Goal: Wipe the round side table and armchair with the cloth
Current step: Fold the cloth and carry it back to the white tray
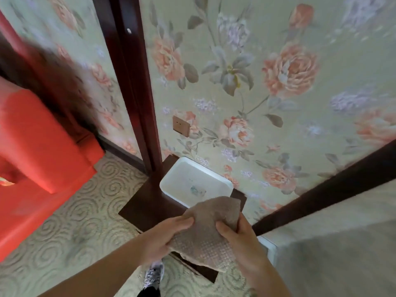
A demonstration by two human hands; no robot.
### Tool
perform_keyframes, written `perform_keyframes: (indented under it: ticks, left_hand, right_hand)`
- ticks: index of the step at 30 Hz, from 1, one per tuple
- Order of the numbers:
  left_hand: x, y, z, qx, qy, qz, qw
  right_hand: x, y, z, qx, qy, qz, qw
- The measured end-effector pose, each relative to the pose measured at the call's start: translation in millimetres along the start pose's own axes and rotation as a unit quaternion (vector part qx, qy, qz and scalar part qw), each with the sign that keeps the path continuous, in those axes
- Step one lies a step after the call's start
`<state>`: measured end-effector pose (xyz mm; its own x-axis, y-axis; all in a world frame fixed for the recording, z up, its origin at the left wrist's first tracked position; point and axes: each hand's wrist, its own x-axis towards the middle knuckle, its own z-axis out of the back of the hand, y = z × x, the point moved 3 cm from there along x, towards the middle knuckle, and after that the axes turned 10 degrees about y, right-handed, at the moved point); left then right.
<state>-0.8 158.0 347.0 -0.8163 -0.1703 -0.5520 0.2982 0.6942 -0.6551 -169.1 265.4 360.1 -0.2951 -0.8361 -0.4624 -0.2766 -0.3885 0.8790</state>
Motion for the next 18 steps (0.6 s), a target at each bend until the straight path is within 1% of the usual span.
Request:
perform_keyframes:
  ticks: [1,3,4,6,8,11,14,16,18]
  left_hand:
    - [23.2,-7.9,20.5,0.016,-0.018,0.004,1.000]
    - [66.6,-25.6,59.3,0.126,-0.043,0.005,0.991]
    - [87.8,-32.6,76.8,0.188,-0.054,0.004,0.981]
    - [129.7,-42.8,106.4,0.277,-0.075,0.005,0.958]
    - [173.0,-48.2,129.2,0.363,-0.088,0.002,0.927]
    - [231.2,-44.7,155.7,0.483,-0.109,-0.002,0.869]
    - [283.7,-25.6,178.8,0.562,-0.090,-0.022,0.822]
    - [309.6,-14.7,190.1,0.607,-0.071,-0.041,0.791]
    - [328.1,-0.1,199.4,0.657,-0.077,-0.052,0.748]
  right_hand:
    - [22.6,-7.3,5.6,-0.003,-0.014,-0.019,1.000]
    - [65.9,-23.7,16.2,0.002,-0.051,-0.055,0.997]
    - [87.6,-32.9,21.5,0.002,-0.069,-0.069,0.995]
    - [129.9,-51.4,32.3,-0.007,-0.112,-0.091,0.989]
    - [170.8,-65.8,39.1,-0.010,-0.140,-0.106,0.985]
    - [228.3,-90.2,49.1,-0.034,-0.184,-0.125,0.974]
    - [278.8,-114.9,63.0,-0.148,-0.221,-0.137,0.954]
    - [306.7,-132.8,67.6,-0.245,-0.208,-0.131,0.938]
    - [326.1,-149.5,69.7,-0.335,-0.176,-0.115,0.919]
